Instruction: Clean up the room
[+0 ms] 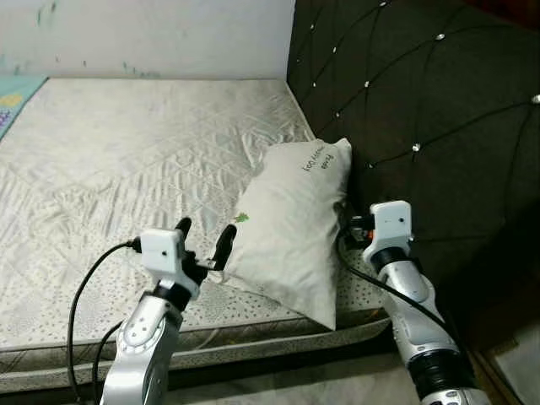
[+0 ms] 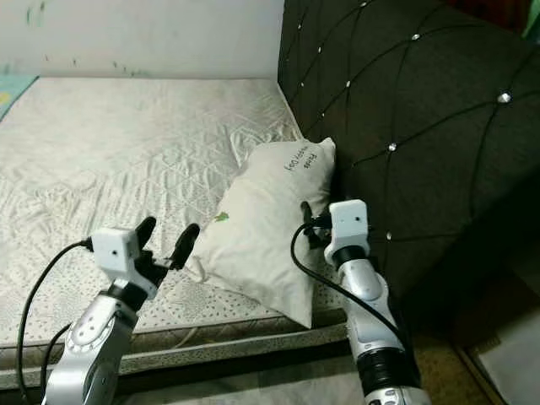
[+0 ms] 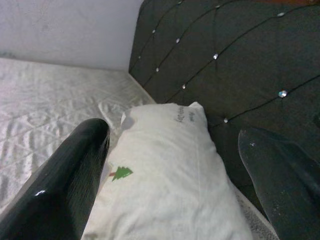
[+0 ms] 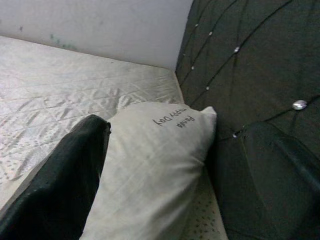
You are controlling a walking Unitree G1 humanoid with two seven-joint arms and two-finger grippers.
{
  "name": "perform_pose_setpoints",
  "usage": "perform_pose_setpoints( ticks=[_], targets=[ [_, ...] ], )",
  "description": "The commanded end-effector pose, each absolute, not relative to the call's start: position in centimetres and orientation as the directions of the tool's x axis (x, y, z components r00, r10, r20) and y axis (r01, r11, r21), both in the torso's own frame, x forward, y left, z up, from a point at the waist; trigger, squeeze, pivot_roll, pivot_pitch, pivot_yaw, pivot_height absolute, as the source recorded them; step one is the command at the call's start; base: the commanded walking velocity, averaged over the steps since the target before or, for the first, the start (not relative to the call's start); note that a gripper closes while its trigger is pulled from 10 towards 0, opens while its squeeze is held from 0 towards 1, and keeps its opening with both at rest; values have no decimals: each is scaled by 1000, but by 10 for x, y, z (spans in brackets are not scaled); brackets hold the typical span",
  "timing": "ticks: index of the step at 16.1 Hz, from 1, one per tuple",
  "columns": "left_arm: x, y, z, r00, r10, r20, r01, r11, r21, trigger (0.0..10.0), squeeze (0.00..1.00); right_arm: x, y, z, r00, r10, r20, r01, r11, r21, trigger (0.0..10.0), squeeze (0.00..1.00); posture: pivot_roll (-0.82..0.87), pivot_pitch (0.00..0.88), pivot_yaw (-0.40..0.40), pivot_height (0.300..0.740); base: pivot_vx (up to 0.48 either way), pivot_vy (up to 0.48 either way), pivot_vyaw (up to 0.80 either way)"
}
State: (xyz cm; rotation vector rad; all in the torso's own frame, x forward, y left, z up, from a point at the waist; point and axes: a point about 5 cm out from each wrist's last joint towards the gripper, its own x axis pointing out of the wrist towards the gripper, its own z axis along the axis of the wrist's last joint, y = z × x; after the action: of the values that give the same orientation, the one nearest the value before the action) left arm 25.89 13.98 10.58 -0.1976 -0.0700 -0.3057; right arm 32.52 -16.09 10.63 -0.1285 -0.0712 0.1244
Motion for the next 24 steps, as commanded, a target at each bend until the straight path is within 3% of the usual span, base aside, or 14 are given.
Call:
perform_pose_setpoints(
  ticks=[1,10,15,22,24],
  targets=[
    [256,137,105,948,-307,88,318,928,-192,10000,0,323,-157,107,989,132,73,-122,983,-136,10000,0,-41,32,-39,740,0,0,0],
    [257,136,103,948,-308,86,319,928,-194,10000,0,324,-156,106,989,131,68,-121,983,-138,10000,0,-39,11,-44,740,281,0,-47],
    [258,138,101,955,-290,67,297,936,-186,10000,0,323,-162,104,991,120,61,-110,983,-148,10000,0,-38,5,-41,740,0,0,0],
    [259,138,100,954,-293,61,300,938,-176,10000,0,325,-167,104,993,103,58,-93,983,-156,10000,0,-32,0,-35,740,0,0,-788],
    [260,138,101,955,-290,62,297,939,-173,10000,0,326,-166,104,992,107,61,-97,983,-155,10000,0,-29,0,-34,740,0,0,0]
  ],
)
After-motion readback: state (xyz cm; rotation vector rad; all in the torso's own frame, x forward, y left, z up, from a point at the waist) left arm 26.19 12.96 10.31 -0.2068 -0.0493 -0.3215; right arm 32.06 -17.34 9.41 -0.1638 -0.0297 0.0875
